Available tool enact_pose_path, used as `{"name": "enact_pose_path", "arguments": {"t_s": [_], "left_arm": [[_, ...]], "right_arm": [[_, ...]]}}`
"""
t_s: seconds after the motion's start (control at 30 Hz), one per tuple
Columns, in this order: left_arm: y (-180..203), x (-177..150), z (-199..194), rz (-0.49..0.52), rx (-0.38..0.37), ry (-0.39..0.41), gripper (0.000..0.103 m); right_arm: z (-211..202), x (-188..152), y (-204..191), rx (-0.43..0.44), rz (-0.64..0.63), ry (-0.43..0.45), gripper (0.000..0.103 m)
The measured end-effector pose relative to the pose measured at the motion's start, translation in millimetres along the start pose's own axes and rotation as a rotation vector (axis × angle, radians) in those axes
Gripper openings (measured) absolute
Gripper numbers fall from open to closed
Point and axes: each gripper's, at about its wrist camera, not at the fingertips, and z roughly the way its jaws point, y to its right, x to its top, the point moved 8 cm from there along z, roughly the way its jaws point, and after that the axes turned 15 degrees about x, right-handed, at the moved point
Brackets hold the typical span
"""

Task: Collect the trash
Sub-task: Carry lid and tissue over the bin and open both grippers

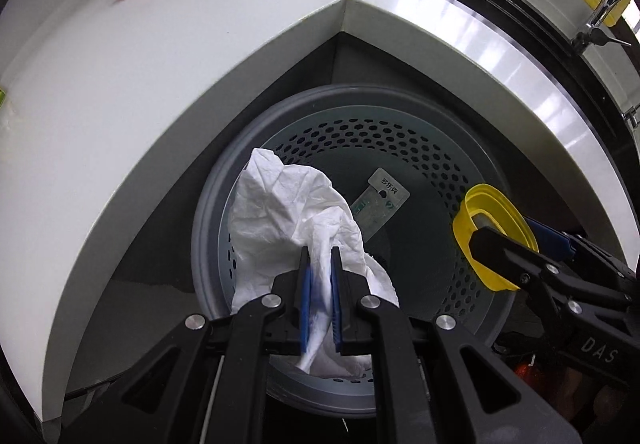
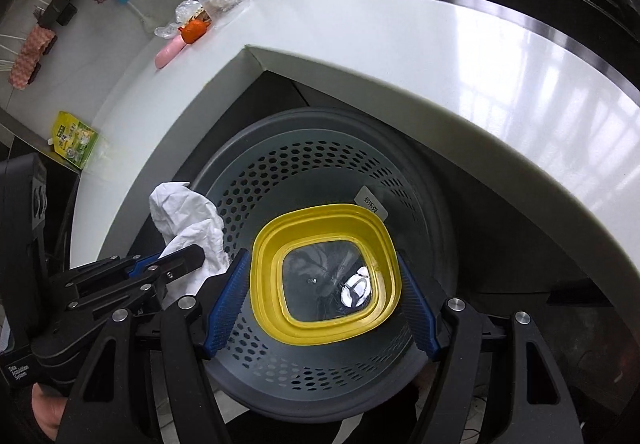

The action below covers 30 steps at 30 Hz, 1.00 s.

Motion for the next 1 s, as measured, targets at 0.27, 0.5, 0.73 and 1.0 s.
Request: {"name": "enact_pose_path", "arguments": {"t_s": [0.27,0.5,0.73,1.0], "left_arm": [[0,-1,14,0.001,0.011,-0.011,0.009],[1,-1,21,-0.007,0.015,-0.029,0.01],[-2,3,21,-0.019,0.044,-0.022,0.047],[-7,4,15,-0.025,0.057,-0.011,0.05]], "right_arm": [[21,2,7,-0.031,-0.01,-0.042,0.068],[32,4,10,-0.052,0.003,-0.057,0.069],[35,1,15,-0.069,0.03,-0.081,0.071],[37,3,14,-0.065,0.041,-0.08,0.072]]}}
